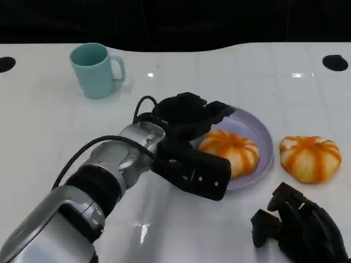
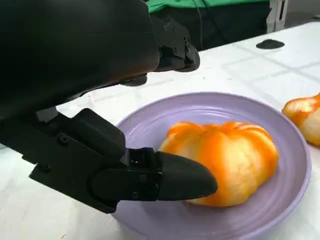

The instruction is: Grasp the bread from the table and place it into the plate.

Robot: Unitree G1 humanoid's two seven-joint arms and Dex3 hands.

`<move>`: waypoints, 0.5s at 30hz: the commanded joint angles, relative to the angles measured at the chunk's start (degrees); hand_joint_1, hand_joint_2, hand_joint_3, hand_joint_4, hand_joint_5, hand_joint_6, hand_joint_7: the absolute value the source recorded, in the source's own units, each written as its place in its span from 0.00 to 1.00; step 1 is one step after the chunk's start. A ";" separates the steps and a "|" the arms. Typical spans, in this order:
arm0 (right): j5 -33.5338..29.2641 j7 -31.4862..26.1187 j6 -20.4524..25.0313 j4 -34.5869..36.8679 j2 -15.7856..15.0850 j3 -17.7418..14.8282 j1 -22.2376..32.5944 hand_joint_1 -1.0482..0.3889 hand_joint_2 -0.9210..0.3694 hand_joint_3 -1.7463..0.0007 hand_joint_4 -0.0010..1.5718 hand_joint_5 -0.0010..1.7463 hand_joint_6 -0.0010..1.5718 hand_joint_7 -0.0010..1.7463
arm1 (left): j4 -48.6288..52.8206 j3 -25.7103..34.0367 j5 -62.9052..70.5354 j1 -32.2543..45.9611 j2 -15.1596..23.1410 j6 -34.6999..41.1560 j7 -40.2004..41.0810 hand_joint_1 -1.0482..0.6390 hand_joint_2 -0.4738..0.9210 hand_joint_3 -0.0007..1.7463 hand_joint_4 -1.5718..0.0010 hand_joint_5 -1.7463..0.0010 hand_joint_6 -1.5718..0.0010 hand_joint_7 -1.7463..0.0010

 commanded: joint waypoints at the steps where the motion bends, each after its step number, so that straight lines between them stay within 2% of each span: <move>1: -0.57 -1.20 -0.05 -0.94 -0.62 0.10 1.17 0.33 0.00 0.87 0.51 0.96 0.45 0.80 | -4.92 1.78 -2.61 2.78 3.22 -1.15 -2.68 0.00 1.00 0.37 0.99 0.95 0.98 0.91; 3: -0.69 -1.42 -0.21 -1.20 -0.55 0.20 1.36 0.33 0.00 0.87 0.51 0.96 0.45 0.80 | -7.91 3.05 -4.37 4.92 4.48 -2.22 -3.27 0.00 1.00 0.36 0.99 0.95 0.98 0.91; 6: -0.41 -1.20 -0.12 -1.28 -0.44 0.12 1.45 0.33 0.00 0.86 0.50 0.95 0.44 0.81 | -14.06 8.47 -12.58 11.73 5.88 -6.64 -3.68 0.05 1.00 0.33 0.93 0.90 0.92 0.90; 7: -0.31 -1.14 0.01 -1.32 -0.42 0.09 1.46 0.33 0.00 0.86 0.50 0.95 0.44 0.81 | -15.80 10.79 -16.66 14.36 5.70 -8.30 -4.31 0.08 1.00 0.32 0.90 0.84 0.88 0.90; 8: -0.27 -1.16 0.14 -1.36 -0.41 0.09 1.47 0.34 0.00 0.86 0.50 0.95 0.44 0.81 | -17.28 12.93 -20.76 16.86 5.34 -9.92 -5.15 0.13 1.00 0.28 0.89 0.67 0.81 0.89; 10: -0.62 -1.52 -0.08 -1.56 -0.36 0.23 1.58 0.33 0.00 0.86 0.50 0.95 0.44 0.81 | -20.05 16.91 -29.93 21.76 3.89 -11.95 -8.32 0.20 1.00 0.22 0.79 0.44 0.68 0.82; 11: -0.71 -1.59 -0.18 -1.60 -0.33 0.26 1.61 0.33 0.00 0.86 0.50 0.95 0.44 0.81 | -20.97 17.99 -32.80 23.14 3.39 -12.14 -9.76 0.23 1.00 0.18 0.73 0.34 0.66 0.68; 12: -0.60 -1.37 -0.18 -1.57 -0.31 0.28 1.58 0.33 0.00 0.86 0.51 0.95 0.44 0.81 | -22.44 19.63 -37.98 25.82 2.28 -12.54 -12.19 0.24 1.00 0.17 0.71 0.30 0.67 0.61; 14: -0.27 -0.83 -0.10 -1.30 -0.23 0.23 1.41 0.33 0.00 0.86 0.50 0.95 0.44 0.81 | -25.50 22.12 -46.23 30.51 0.60 -12.19 -16.36 0.27 1.00 0.16 0.64 0.07 0.66 0.24; 15: -0.33 -0.79 -0.22 -1.24 -0.20 0.25 1.40 0.33 0.00 0.86 0.50 0.96 0.44 0.81 | -27.59 23.05 -49.74 32.90 0.06 -11.30 -18.25 0.27 1.00 0.17 0.62 0.04 0.66 0.17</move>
